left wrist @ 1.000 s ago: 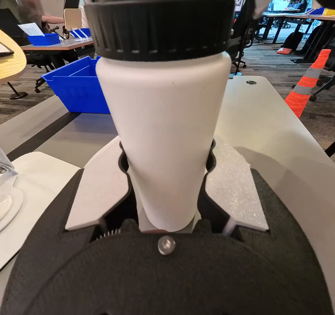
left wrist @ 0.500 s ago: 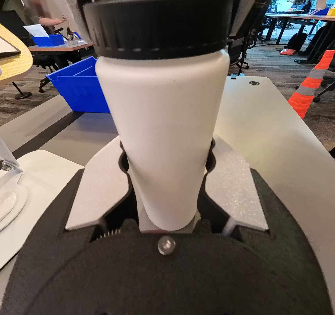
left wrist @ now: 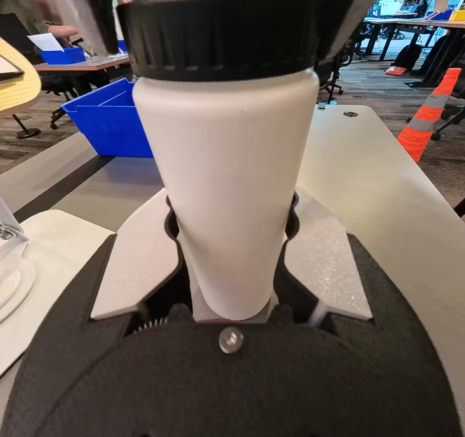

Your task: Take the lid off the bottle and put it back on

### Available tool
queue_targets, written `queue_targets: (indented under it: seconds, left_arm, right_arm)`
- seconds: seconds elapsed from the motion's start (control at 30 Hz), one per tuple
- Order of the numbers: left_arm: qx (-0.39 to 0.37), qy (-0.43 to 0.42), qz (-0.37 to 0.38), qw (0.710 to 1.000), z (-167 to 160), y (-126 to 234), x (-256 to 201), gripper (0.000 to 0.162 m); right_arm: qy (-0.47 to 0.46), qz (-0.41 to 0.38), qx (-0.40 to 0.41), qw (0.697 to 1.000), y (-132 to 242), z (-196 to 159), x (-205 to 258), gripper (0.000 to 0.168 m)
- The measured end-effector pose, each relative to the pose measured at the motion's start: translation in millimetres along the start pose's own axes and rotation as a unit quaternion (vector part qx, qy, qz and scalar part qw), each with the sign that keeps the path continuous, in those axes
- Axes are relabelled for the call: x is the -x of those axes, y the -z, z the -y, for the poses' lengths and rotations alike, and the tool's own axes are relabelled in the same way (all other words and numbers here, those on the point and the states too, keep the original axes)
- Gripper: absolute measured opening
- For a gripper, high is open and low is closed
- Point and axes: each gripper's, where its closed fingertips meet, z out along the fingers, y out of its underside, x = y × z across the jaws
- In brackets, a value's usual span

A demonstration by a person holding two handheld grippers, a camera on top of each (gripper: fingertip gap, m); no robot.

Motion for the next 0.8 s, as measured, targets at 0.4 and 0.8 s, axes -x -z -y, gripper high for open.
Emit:
queue_targets:
  seconds: [0.4, 0.8]
  left_arm:
    - [-0.002, 0.002, 0.002, 1.000, 0.1, 0.1, 0.3, 0.085]
    - [-0.006, 0.003, -0.004, 1.000, 0.3, -0.4, -0.1, 0.085]
  right_arm:
    - [-0.240, 0.061, -0.145, 0.958, 0.1, -2.5, 2.6, 0.071]
    - [0.120, -0.019, 0.019, 0.992, -0.2, -10.3, -1.9, 0.070]
